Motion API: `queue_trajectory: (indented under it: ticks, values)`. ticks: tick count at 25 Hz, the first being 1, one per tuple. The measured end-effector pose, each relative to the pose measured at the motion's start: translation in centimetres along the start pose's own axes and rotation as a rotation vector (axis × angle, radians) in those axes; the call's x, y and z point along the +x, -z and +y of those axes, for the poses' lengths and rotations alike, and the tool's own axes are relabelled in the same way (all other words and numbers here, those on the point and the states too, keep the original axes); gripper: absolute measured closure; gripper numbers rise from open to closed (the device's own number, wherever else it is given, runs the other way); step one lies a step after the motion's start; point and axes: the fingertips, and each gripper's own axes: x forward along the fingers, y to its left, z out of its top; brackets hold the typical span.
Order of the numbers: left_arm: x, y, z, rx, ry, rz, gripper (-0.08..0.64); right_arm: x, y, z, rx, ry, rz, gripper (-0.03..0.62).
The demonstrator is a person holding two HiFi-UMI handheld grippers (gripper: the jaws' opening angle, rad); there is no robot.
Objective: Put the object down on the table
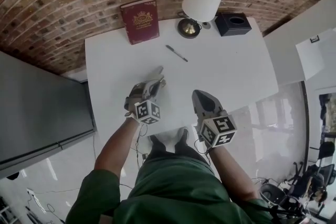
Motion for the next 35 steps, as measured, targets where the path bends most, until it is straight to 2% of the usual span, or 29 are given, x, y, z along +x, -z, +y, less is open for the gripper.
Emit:
queue_trajectory:
  ticks: [8, 20, 22, 25, 29, 32, 35]
  values:
    - [0.3, 1.6, -1.2, 0.050, -0.018, 0.046, 0.535, 0.5, 1.0, 0.1, 0.006, -0.013, 0.023, 0.589]
    - [0.4, 3.0, -3.1, 0.187, -0.014, 0.100, 0.535, 0.2, 2.1, 0.5, 0.003, -0.024, 0.043, 0.589]
    - [0.5, 3.2, -3.0, 0.181, -0.015, 0.112, 0.535, 0.0, 2.2, 0.6, 0.007, -0.026, 0.044, 0.589]
    - [0.1, 3.4, -2.9, 0.131, -0.020, 0.121, 0.534, -0.2, 2.1, 0.7, 0.007, -0.033, 0.041, 0.589]
    - [-1.0, 3.0, -2.8, 0.080, -0.038, 0.117, 0.499, -0.3, 1.7, 0.8, 0.007, -0.046, 0.021, 0.589]
    - [-2.5, 2.0, -2.8, 0.092, -0.051, 0.106, 0.495, -0.5, 1.1, 0.9, 0.005, -0.060, 0.001, 0.589]
    - [-4.3, -0.3, -0.8, 0.108, -0.106, 0.079, 0.494, -0.7, -0.3, 1.3, -0.003, -0.083, -0.030, 0.589]
